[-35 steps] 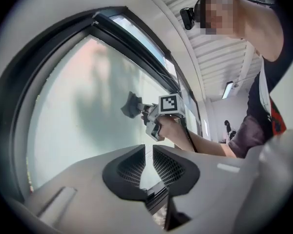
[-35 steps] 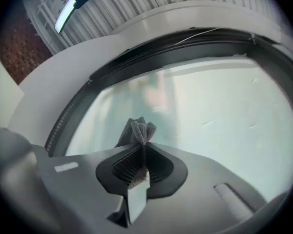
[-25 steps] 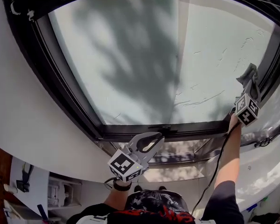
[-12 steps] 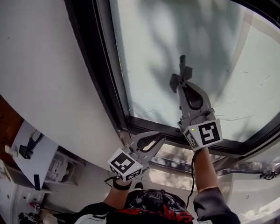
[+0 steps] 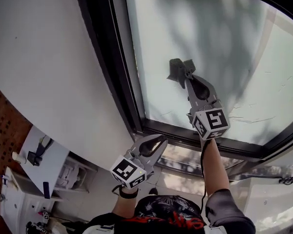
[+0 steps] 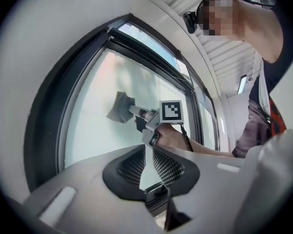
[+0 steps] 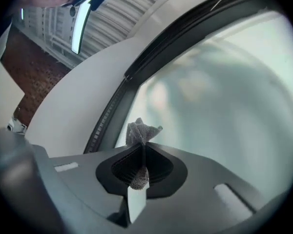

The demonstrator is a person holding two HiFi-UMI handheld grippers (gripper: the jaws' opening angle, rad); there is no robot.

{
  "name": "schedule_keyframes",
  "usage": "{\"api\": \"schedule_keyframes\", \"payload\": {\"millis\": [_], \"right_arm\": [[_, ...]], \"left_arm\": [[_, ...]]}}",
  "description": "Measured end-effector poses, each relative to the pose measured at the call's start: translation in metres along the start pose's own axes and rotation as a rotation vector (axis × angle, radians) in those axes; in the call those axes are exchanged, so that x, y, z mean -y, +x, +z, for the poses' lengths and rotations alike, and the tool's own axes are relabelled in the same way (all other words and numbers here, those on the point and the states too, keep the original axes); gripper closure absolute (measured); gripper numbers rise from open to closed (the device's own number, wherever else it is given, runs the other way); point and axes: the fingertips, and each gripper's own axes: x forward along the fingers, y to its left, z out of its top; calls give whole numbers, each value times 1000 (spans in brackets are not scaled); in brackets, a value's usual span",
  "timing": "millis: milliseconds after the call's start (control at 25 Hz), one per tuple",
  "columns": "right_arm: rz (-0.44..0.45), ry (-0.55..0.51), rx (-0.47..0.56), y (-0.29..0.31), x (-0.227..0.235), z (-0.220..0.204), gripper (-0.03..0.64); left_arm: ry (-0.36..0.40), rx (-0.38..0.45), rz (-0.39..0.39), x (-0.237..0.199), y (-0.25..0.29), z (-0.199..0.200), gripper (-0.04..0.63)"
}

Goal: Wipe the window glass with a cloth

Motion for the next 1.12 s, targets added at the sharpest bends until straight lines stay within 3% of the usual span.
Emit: {"api": "schedule_keyframes", "payload": {"millis": [160,320,480,560,600,640,680,760,880,960,1040,1120], "right_arm": [[-293,-100,-2,-96,99,21,595],[-604,-130,-36,-219,208,41,595],[-968,-179,-90,-344,304,59,595],[-1153,-185,-83,-402,332,69,595],[-1198,-175,-72,-420,338,72,595],[-1183,-160,-63,-424,337,73,595],[-1098,-154,-57,-410,328,73,595],[-798,-190,-57,-344,286,68,595],[-341,-203,-64,-220,179,48,595],[-82,-181,-83,-144,92,28,595],[114,-174,-116,-85,11,8,594],[238,-136,-129,-40,-50,-4,593]], "left_arm": [[-13,-14,-180,43,47,-7,561],[-22,-17,-350,97,88,-11,561],[-28,-20,-425,133,110,-18,561],[-33,-21,-441,143,115,-20,561],[-34,-26,-443,146,116,-20,561],[-33,-32,-440,147,116,-20,561],[-32,-35,-432,146,116,-21,561],[-29,-35,-398,137,113,-24,561],[-23,-33,-316,115,99,-22,561],[-11,-32,-250,94,81,-18,561],[2,-37,-175,70,59,-13,561],[9,-37,-107,47,38,-7,561]]}}
